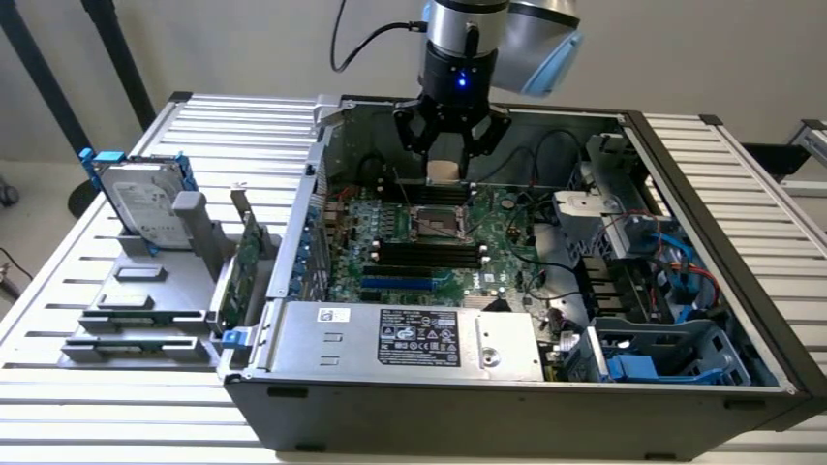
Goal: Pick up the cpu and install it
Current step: 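Place the cpu into insertion slot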
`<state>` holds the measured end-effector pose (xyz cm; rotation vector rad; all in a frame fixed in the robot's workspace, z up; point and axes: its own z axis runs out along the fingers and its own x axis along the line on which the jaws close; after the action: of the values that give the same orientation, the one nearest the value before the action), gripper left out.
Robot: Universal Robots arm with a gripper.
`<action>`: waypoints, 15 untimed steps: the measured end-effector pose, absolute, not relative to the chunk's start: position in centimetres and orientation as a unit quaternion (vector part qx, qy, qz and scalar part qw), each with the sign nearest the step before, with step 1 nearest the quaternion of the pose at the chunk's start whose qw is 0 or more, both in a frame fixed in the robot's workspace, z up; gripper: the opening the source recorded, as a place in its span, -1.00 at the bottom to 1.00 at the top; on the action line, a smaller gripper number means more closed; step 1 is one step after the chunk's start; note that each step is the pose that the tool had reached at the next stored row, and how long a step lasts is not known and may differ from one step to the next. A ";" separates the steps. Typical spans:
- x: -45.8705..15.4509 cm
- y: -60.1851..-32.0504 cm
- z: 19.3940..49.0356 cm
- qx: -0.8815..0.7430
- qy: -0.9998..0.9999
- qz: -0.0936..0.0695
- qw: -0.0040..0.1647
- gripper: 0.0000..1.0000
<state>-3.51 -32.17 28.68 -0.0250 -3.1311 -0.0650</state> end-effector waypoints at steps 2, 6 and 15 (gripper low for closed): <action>-3.5 -32.2 28.7 -0.008 -1.000 -0.021 0.005 0.10; -3.7 -32.2 28.6 -0.012 -1.000 -0.020 0.005 0.10; -3.8 -32.2 28.1 -0.080 -0.997 -0.019 0.003 0.10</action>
<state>-3.80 -32.17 28.10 -0.2511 -3.1240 -0.0598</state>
